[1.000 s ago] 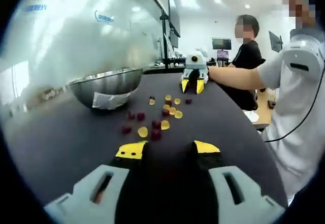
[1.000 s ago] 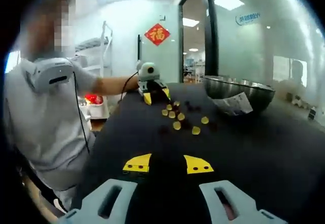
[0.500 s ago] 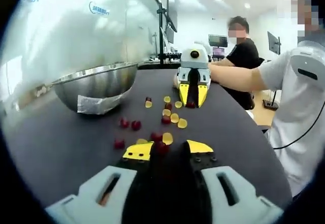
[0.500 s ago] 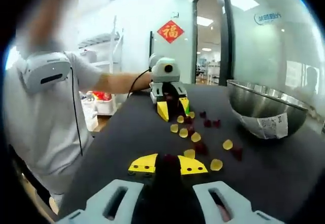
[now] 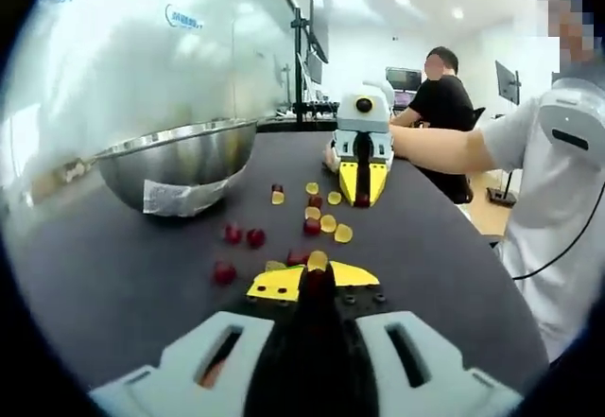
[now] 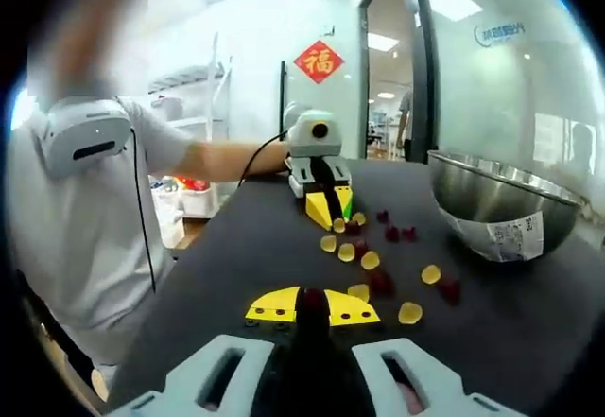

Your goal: Pick candy and put bowl

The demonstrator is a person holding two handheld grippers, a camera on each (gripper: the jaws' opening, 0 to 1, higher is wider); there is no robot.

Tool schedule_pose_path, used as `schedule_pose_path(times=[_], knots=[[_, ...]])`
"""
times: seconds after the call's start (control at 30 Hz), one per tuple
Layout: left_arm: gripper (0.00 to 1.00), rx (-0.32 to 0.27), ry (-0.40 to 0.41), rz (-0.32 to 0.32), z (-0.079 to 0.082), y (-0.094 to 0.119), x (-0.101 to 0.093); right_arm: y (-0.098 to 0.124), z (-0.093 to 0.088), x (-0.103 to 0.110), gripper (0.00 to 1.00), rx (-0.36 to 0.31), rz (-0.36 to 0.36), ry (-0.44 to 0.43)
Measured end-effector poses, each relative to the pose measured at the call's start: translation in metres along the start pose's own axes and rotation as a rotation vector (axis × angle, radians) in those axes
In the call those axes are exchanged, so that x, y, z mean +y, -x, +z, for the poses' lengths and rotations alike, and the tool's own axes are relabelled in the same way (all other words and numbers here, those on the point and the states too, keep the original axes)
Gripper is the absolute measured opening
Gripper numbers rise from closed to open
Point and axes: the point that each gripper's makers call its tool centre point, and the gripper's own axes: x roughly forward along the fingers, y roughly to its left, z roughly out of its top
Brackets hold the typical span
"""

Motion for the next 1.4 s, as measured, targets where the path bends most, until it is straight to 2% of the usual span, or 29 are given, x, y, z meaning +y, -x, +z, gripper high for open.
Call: schedule_pose_path(times=[0.5, 0.57, 0.67, 0.83, 0.9, 0.97, 1.1, 1.13, 1.23, 1.27, 1.33, 1.4], knots=[[0.01, -0.016, -0.066, 0.025, 0.005, 0.007, 0.001, 0.002, 0.002, -0.004, 0.04, -0.01, -0.027, 0.013], [0.01, -0.044, -0.07, 0.046, 0.013, 0.009, 0.004, 0.005, 0.005, -0.006, 0.04, -0.022, -0.031, 0.012], [0.01, -0.132, -0.023, 0.059, 0.035, 0.012, 0.008, 0.01, 0.014, -0.01, 0.04, -0.061, -0.041, 0.005], [0.01, -0.191, -0.051, 0.084, 0.064, 0.013, 0.02, 0.019, 0.036, -0.022, 0.04, -0.108, -0.066, 0.026], [0.01, -0.235, -0.026, 0.093, 0.084, 0.012, 0.03, 0.025, 0.056, -0.034, 0.04, -0.15, -0.092, 0.044], [0.01, -0.262, -0.044, 0.106, 0.104, 0.009, 0.041, 0.032, 0.079, -0.052, 0.04, -0.184, -0.137, 0.077], [0.01, -0.268, -0.042, 0.143, 0.133, -0.004, 0.075, 0.048, 0.119, -0.096, 0.03, -0.272, -0.229, 0.064], [0.01, -0.272, -0.035, 0.157, 0.139, -0.007, 0.084, 0.052, 0.126, -0.111, 0.03, -0.293, -0.273, 0.068], [0.01, -0.307, -0.017, 0.2, 0.158, -0.012, 0.111, 0.062, 0.138, -0.158, 0.04, -0.323, -0.399, 0.037], [0.01, -0.307, -0.01, 0.21, 0.159, -0.014, 0.116, 0.062, 0.137, -0.169, 0.04, -0.317, -0.434, 0.028], [0.01, -0.298, -0.003, 0.246, 0.159, -0.02, 0.131, 0.06, 0.135, -0.184, 0.04, -0.312, -0.464, 0.014], [0.02, -0.289, 0.008, 0.248, 0.156, -0.028, 0.137, 0.057, 0.133, -0.192, 0.04, -0.314, -0.482, 0.01]])
